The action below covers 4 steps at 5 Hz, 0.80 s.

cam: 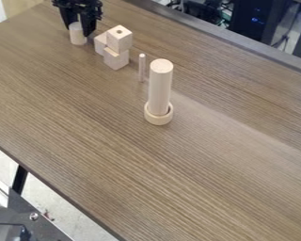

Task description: Le robot prends le cube blanche petit et mets sur le grands cub

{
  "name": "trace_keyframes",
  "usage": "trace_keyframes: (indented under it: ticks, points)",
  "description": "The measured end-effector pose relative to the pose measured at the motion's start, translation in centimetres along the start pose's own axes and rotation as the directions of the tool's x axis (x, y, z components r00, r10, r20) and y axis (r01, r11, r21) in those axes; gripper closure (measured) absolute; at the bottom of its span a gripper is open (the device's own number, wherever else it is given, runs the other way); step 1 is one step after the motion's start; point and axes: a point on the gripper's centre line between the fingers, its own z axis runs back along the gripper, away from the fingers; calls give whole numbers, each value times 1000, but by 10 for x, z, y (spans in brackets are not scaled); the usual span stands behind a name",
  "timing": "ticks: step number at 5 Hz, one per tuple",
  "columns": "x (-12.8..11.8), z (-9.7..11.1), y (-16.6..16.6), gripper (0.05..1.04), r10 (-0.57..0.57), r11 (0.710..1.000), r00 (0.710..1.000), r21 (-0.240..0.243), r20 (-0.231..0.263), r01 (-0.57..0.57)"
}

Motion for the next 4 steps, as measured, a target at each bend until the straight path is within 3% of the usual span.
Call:
trace_keyframes:
  ticks: [1, 4]
  points:
    - [-6, 5, -5, 553, 6, 999, 1000, -34, 3, -6]
    - [3, 107, -38, 553, -16, 1000, 985, -5, 173, 17]
